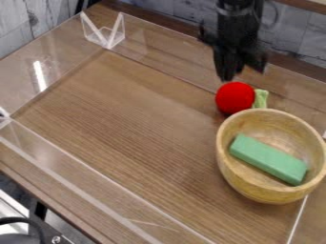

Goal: Move the red fruit to the left side of the table

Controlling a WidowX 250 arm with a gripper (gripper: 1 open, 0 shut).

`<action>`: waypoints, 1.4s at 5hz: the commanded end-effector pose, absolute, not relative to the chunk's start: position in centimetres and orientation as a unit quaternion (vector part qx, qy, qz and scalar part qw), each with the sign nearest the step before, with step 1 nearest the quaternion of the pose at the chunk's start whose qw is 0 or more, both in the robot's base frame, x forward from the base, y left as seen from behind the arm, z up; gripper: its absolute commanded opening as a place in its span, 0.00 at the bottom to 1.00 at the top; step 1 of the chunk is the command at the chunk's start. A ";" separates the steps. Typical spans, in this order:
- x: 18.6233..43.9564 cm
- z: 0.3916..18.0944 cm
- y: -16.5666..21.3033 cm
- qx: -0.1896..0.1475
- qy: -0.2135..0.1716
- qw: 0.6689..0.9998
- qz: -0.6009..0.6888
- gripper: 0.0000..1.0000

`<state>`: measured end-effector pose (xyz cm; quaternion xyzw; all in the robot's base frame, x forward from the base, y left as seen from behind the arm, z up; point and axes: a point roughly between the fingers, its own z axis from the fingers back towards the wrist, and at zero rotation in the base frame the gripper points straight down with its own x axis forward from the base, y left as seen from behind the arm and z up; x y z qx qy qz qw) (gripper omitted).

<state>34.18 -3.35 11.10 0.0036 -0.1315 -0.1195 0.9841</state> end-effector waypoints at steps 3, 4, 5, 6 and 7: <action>34.2 11.6 -3.5 0.004 -0.153 0.981 -0.117 1.00; 34.2 9.9 -3.9 0.003 -0.138 0.983 -0.119 1.00; 34.2 8.3 -4.2 0.002 -0.122 0.985 -0.120 1.00; 34.2 7.6 -4.2 0.003 -0.115 0.986 -0.118 0.00; 34.1 8.9 -3.7 0.005 -0.125 0.986 -0.109 0.00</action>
